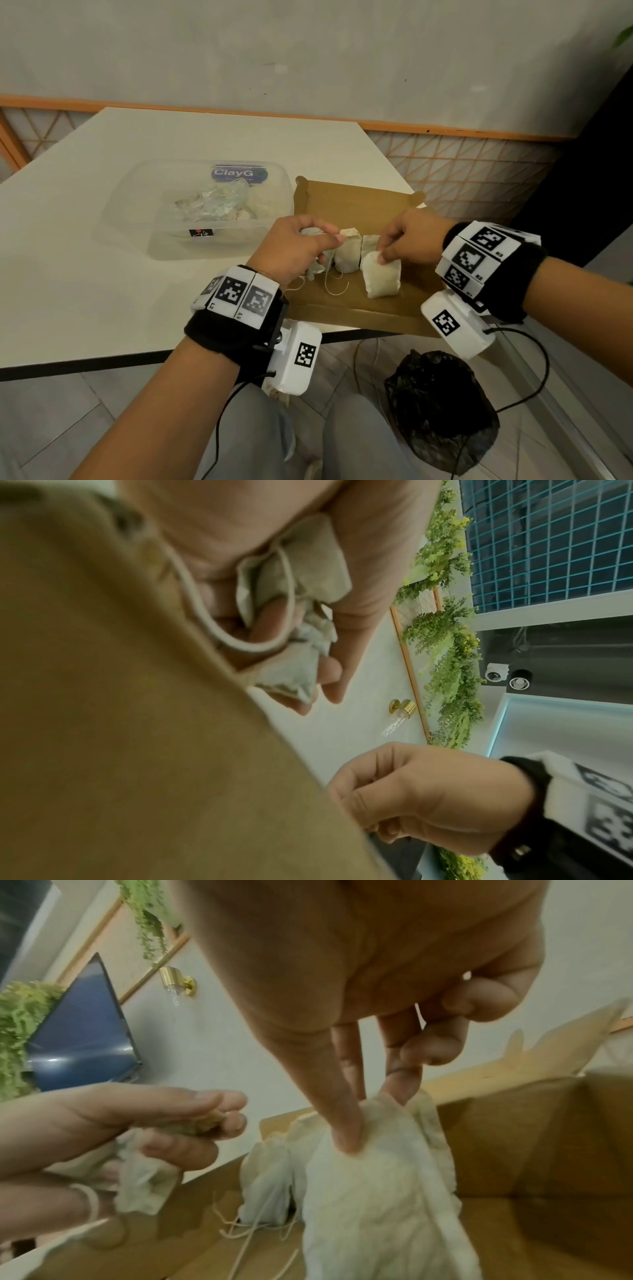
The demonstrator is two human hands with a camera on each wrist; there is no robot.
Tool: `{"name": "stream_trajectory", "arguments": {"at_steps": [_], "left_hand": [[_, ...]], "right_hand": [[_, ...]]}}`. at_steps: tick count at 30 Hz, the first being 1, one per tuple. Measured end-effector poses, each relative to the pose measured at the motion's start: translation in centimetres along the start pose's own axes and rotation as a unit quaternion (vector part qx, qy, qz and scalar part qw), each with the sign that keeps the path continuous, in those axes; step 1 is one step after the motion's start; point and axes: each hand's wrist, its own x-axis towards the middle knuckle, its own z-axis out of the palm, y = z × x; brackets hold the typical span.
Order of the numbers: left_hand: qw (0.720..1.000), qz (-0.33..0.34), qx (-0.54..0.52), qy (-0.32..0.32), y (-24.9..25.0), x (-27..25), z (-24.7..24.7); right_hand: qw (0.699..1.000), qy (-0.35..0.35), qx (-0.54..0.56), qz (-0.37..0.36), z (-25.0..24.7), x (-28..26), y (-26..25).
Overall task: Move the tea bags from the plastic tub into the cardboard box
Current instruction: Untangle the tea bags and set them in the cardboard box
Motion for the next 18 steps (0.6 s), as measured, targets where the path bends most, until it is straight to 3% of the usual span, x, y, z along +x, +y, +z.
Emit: {"name": "stream_trajectory", "arguments": {"at_steps": [7,13,16,18], "left_hand": [[1.0,0.002,0.004,-0.001,0.1,-0.1,0.0],[1.0,0.005,0.006,0.001,-0.2,0.1,0.1],[1.0,0.009,0.008,-0.002,-0.1,0.0,0.0],[1.0,0.013,0.006,-0.003,-0.2,0.0,-0.1]], "right_hand": [[0.995,0.06,0.078,0.036,-0.5,0.9,1.1],[0.992,0.068,0.097,0.049,-0.5,0.7,1.4],[0.987,0.132,0.086,0.016,-1.0,-0.8,1.0],[0.989,0.127,0.073,-0.028,-1.2,-2.5,0.9]]}}
